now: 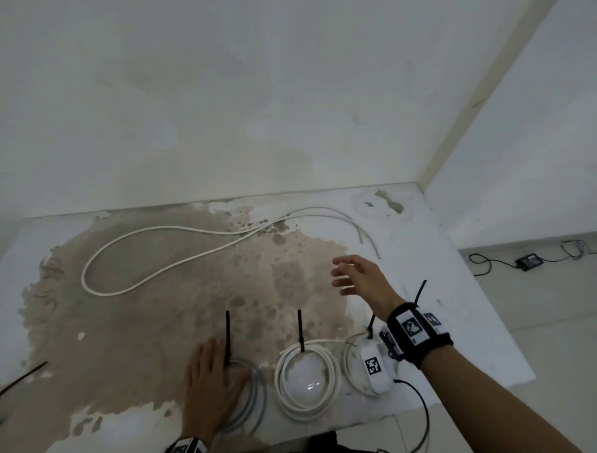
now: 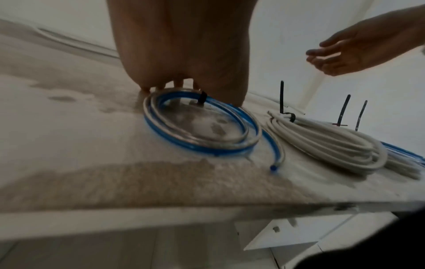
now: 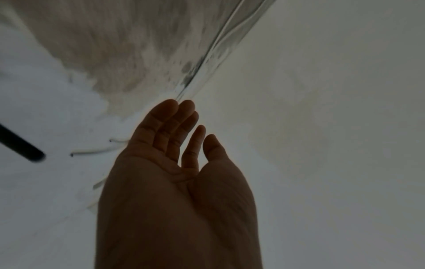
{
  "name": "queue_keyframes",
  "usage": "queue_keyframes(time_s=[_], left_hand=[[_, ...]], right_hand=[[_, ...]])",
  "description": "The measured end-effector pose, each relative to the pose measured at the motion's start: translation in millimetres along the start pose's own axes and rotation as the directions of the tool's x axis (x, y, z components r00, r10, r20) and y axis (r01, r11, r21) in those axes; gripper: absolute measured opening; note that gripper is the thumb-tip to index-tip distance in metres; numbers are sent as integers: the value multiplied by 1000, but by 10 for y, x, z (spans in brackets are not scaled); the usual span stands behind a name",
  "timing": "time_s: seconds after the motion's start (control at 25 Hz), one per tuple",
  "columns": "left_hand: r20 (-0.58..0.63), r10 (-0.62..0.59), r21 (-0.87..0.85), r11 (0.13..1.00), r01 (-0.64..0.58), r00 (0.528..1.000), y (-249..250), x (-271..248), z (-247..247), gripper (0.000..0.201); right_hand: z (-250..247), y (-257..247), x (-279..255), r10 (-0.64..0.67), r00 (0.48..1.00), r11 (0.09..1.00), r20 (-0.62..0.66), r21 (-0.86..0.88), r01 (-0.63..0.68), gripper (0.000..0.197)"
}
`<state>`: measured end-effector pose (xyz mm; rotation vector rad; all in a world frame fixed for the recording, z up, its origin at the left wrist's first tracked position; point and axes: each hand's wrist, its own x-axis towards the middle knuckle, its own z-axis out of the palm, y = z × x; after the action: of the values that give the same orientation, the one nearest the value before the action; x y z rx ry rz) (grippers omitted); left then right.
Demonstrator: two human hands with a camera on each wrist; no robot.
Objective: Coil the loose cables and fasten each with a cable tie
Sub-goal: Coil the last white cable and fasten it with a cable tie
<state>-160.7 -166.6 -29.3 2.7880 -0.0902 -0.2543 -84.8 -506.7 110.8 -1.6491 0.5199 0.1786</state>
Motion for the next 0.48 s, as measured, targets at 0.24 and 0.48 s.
queue_keyframes(time_s=[0.24, 0.48], left_hand=[[-21, -27, -63, 998, 26, 999, 107, -1, 165, 100], [-228, 52, -7, 998, -55, 972, 78, 8, 233, 87]], right_hand=[[-894, 240, 1412, 122, 943, 881, -310, -403, -247, 28], [-900, 620, 1817, 81, 924, 693, -373, -645, -321, 29]])
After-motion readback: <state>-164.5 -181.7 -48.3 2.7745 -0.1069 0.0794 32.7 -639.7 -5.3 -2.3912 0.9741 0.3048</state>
